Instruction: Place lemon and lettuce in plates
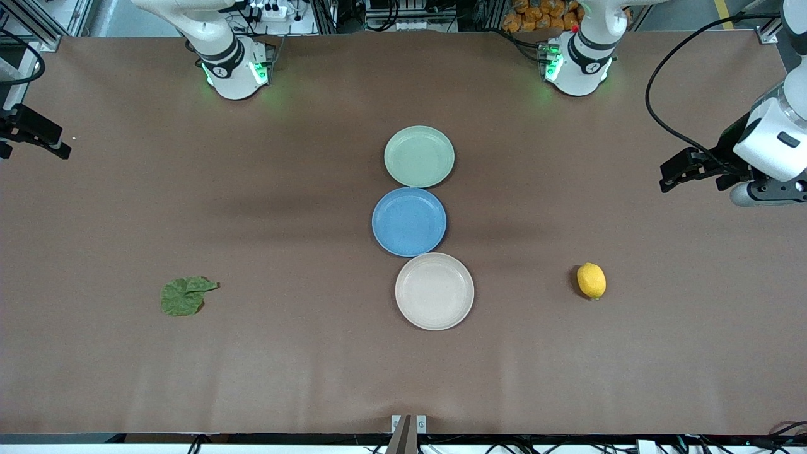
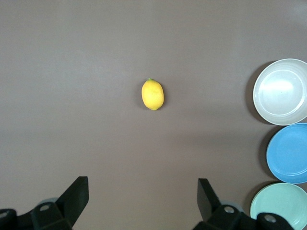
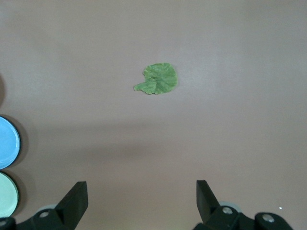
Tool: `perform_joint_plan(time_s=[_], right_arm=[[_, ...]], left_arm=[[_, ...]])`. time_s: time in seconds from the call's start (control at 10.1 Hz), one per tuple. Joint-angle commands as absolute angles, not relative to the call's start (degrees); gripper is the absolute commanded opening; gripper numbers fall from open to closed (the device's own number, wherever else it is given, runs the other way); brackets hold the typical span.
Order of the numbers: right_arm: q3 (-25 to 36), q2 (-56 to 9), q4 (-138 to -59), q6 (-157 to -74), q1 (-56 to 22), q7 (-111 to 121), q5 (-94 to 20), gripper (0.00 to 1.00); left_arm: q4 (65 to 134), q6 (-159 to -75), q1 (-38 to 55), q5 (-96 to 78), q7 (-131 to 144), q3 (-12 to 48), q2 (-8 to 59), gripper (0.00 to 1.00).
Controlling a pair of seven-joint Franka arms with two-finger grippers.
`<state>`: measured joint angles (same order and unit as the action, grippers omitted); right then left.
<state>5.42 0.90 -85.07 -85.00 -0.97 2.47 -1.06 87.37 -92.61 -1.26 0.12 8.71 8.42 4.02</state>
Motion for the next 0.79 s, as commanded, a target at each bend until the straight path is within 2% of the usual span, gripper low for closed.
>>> perform_joint_plan(time_s=[0.0, 0.69], right_arm=[[5.27, 1.41, -86.04, -85.25, -0.26, 3.34, -0.61, 1.00], [5.36, 0.97, -88.24, -88.06, 0.53, 3.43, -0.53, 1.00]], left_arm=[[87.19, -92.90, -1.41, -0.26, 7.29, 8.53, 3.96, 1.00], [87.28, -92.99, -1.76, -0.18, 7.29, 8.44, 4.30, 1.00]])
